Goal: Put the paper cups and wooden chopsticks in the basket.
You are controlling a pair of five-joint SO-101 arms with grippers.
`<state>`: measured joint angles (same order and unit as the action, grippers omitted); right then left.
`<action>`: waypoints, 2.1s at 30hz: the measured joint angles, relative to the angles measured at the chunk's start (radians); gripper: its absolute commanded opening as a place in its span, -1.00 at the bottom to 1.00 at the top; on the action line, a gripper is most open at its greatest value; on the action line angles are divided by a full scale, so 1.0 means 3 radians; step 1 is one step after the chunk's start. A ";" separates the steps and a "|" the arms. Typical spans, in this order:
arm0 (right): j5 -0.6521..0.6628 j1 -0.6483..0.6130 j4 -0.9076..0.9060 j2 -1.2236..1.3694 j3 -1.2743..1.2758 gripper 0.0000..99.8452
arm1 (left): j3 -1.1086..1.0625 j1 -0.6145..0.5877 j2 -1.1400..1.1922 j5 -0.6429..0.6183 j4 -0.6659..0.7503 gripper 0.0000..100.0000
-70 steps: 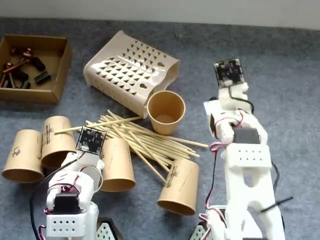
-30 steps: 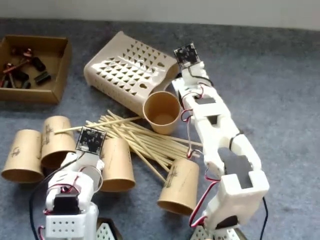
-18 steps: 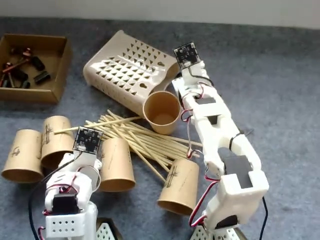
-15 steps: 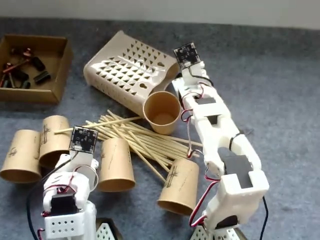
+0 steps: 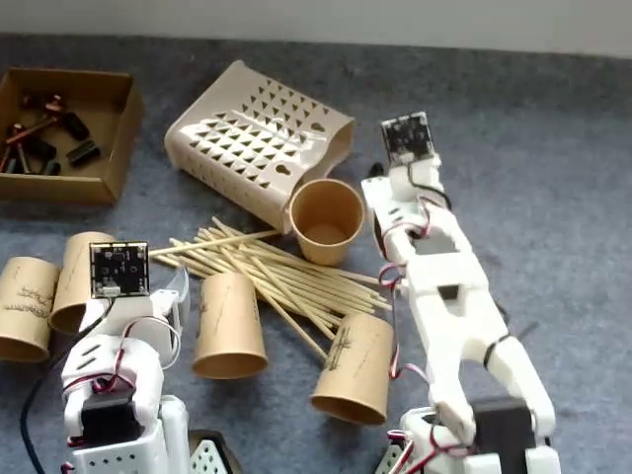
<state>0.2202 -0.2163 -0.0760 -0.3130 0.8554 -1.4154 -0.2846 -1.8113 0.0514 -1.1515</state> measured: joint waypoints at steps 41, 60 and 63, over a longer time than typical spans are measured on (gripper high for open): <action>-0.0726 0.0210 -0.1146 -0.2777 0.1775 -0.68 | 0.0849 0.1453 0.3416 -0.0005 0.2373 -0.53; -0.0726 0.0220 -0.1146 -0.2777 0.1775 -0.68 | 0.1759 0.1468 0.5017 -0.0762 0.2578 -0.53; -0.0726 0.0220 -0.1146 -0.2777 0.1775 -0.68 | 0.1805 0.1453 0.5084 -0.0962 0.2578 -0.54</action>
<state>0.0023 -0.1504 -0.4196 -1.1462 1.3878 -0.8738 0.1511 -0.2862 -0.2371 -0.3782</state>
